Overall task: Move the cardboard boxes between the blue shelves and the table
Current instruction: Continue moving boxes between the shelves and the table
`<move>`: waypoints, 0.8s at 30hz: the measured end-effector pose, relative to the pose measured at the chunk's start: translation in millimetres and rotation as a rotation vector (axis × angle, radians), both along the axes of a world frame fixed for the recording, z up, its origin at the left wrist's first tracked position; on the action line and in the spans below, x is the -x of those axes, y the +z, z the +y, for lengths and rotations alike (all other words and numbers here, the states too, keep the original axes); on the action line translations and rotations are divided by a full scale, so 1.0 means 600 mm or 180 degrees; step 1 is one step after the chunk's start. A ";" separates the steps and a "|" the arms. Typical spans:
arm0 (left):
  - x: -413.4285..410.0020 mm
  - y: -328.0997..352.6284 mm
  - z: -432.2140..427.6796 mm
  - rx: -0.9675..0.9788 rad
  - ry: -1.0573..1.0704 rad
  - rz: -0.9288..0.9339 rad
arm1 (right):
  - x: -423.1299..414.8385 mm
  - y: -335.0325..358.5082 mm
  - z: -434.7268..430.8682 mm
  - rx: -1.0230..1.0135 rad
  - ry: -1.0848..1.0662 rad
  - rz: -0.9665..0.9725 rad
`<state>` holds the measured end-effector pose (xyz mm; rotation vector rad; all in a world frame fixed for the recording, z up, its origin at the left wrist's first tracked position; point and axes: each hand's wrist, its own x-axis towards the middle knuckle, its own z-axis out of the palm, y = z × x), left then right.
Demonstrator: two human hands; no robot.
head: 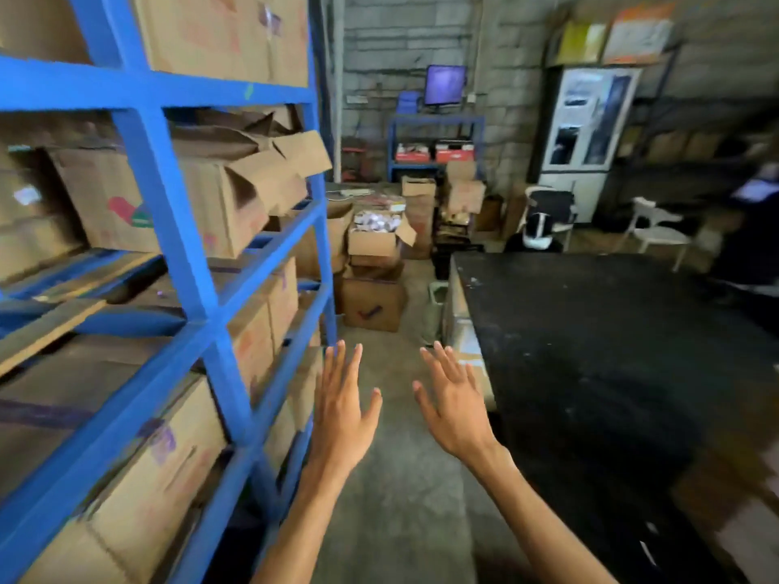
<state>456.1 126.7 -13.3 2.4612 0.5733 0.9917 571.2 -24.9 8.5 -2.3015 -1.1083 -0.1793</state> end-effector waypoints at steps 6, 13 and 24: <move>-0.187 -0.019 -0.286 0.0182 -0.1266 0.0166 | -0.077 0.009 -0.336 0.0174 -0.1270 -0.0022; -0.288 0.006 -0.607 0.0127 -0.2555 0.0248 | -0.053 0.042 -0.667 0.0211 -0.2606 -0.0147; -0.344 0.034 -0.852 -0.0078 -0.3660 0.0402 | 0.003 0.031 -0.894 -0.0006 -0.3725 -0.0203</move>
